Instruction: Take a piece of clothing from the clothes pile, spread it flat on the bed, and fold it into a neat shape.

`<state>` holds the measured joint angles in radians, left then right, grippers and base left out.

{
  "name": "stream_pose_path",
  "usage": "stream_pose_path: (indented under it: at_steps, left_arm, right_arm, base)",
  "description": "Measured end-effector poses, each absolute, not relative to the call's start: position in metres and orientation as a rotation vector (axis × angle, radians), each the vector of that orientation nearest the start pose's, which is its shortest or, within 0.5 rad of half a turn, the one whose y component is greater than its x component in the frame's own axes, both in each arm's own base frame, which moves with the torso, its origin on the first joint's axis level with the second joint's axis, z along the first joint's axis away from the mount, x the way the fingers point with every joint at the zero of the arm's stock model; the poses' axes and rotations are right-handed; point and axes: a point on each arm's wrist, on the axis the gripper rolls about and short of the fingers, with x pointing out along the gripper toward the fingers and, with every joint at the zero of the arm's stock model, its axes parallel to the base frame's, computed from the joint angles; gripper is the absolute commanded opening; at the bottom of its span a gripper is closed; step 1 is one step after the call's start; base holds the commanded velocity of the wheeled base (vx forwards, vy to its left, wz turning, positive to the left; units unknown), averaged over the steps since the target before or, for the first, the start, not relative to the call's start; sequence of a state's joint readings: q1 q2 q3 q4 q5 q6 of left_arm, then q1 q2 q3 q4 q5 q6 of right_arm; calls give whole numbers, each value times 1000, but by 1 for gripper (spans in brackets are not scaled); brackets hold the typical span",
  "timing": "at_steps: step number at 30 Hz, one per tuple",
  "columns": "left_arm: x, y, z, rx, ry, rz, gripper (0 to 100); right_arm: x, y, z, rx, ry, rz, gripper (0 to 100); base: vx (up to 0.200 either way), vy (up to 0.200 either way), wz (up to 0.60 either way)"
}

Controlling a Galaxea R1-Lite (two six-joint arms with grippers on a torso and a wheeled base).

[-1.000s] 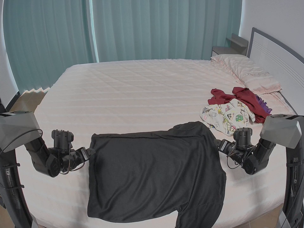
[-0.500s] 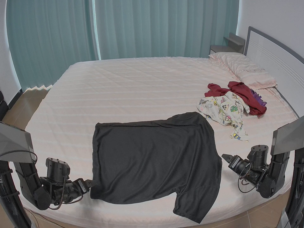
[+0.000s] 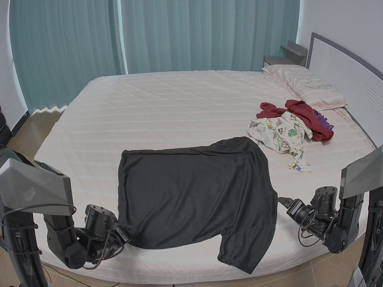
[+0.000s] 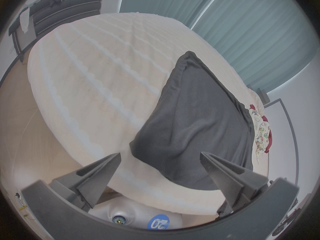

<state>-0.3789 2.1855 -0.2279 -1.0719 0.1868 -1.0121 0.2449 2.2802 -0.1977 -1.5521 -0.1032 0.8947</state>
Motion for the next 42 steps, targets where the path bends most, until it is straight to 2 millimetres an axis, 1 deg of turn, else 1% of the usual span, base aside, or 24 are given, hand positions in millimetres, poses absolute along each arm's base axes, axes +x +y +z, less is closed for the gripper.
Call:
stream_pose_path:
  at_steps: [3, 8, 11, 17, 22, 23, 28, 34, 38, 42]
  left_arm:
    - [228, -95, -29, -680, 845, 256, 100]
    - [224, -108, -36, -634, 862, 242, 100]
    - [223, -112, -41, -603, 852, 257, 100]
    - [236, -121, -53, -555, 793, 306, 100]
    - [245, -122, -58, -559, 782, 315, 100]
    - [245, -122, -59, -558, 783, 317, 0]
    - [245, -115, -61, -554, 778, 351, 0]
    - [243, -98, -60, -505, 738, 441, 0]
    - [243, -93, -56, -518, 701, 439, 0]
    - [241, -89, -51, -531, 653, 415, 0]
  right_arm:
    - [255, 62, -15, 781, 556, -106, 100]
    - [254, 63, -17, 778, 568, -107, 100]
    - [253, 63, -18, 777, 573, -110, 100]
    - [251, 63, -20, 773, 585, -111, 100]
    - [250, 64, -20, 771, 589, -110, 100]
    - [250, 64, -20, 771, 589, -110, 100]
    - [249, 64, -21, 769, 594, -110, 100]
    - [245, 71, -23, 741, 631, -65, 100]
    - [243, 74, -27, 663, 672, 10, 100]
    - [242, 74, -37, 575, 721, 72, 100]
  base:
    - [0, 0, 0]
    - [0, 0, 0]
    - [0, 0, 0]
    - [0, 0, 0]
    - [0, 0, 0]
    - [0, 0, 0]
    - [0, 0, 0]
    - [0, 0, 0]
    - [0, 0, 0]
    - [0, 0, 0]
